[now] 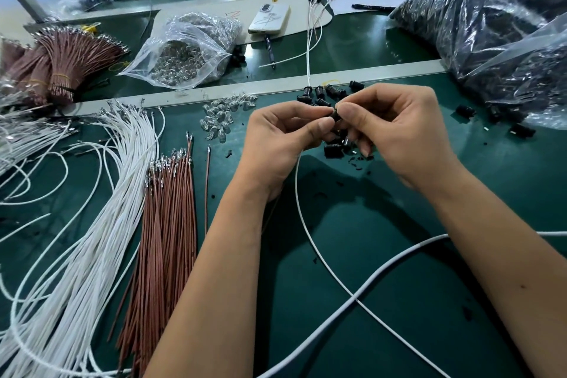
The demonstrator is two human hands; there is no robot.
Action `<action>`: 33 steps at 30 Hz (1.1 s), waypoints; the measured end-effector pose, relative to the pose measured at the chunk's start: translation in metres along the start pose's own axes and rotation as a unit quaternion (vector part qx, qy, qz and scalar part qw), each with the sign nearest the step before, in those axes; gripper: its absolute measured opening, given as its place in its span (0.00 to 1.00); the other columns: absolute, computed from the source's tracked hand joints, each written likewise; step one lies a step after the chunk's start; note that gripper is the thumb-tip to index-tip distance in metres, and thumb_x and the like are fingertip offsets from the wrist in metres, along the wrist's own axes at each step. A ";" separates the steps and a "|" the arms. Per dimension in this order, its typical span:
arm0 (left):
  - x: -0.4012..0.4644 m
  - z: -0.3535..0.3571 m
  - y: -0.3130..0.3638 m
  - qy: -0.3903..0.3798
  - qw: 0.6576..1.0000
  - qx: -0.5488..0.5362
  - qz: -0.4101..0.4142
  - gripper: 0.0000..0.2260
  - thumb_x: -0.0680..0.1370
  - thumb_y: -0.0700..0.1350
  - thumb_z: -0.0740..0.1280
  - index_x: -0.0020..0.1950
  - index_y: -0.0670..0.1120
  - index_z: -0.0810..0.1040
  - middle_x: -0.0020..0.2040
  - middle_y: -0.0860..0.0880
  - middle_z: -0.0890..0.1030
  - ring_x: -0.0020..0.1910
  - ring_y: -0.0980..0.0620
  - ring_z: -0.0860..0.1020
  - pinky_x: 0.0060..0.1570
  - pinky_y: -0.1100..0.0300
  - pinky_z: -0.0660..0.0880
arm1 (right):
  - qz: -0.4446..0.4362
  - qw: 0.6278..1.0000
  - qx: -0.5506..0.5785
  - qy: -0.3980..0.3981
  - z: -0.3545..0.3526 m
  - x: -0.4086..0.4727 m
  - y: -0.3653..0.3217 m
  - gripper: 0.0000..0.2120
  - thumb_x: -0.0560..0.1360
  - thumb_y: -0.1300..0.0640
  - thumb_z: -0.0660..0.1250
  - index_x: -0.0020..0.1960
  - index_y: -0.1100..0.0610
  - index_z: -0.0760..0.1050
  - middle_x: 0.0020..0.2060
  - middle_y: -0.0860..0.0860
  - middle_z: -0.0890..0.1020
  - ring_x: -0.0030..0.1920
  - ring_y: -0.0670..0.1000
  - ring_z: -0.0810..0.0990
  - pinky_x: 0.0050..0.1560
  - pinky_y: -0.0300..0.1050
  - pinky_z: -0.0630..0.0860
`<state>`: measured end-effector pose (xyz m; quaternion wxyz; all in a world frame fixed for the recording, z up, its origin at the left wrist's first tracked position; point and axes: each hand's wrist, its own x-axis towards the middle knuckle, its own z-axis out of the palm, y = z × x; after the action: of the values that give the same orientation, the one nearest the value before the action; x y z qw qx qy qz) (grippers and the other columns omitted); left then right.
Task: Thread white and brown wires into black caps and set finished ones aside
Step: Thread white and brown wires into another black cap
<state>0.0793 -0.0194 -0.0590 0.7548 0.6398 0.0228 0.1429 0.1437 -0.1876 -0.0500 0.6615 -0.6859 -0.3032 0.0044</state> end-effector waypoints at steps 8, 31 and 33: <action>-0.003 -0.001 0.003 -0.012 0.999 -0.024 -0.036 0.05 0.74 0.34 0.73 0.47 0.42 0.86 0.40 0.43 0.86 0.35 0.53 0.82 0.40 0.63 0.78 | 0.064 0.996 0.063 -0.014 -0.003 0.001 -0.002 0.06 0.78 0.62 0.73 0.42 0.60 0.83 0.31 0.55 0.83 0.28 0.50 0.77 0.26 0.38 0.73; -0.003 0.004 0.001 -0.004 1.000 0.000 -0.010 0.06 0.75 0.31 0.73 0.51 0.35 0.84 0.38 0.43 0.85 0.35 0.52 0.82 0.39 0.64 0.77 | 0.010 1.000 -0.018 -0.006 -0.002 -0.002 -0.008 0.04 0.79 0.65 0.73 0.46 0.63 0.83 0.32 0.55 0.84 0.28 0.52 0.80 0.27 0.41 0.79; -0.002 0.006 0.001 0.006 1.000 0.003 0.008 0.06 0.74 0.30 0.73 0.50 0.34 0.83 0.39 0.43 0.85 0.34 0.52 0.81 0.39 0.64 0.77 | 0.010 1.000 -0.013 0.012 0.001 -0.002 -0.007 0.04 0.79 0.65 0.73 0.44 0.61 0.83 0.32 0.55 0.83 0.27 0.52 0.80 0.27 0.42 0.78</action>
<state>0.0780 -0.0253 -0.0570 0.7518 0.6411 0.0230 0.1526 0.1383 -0.1878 -0.0443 0.6563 -0.6971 -0.2886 -0.0013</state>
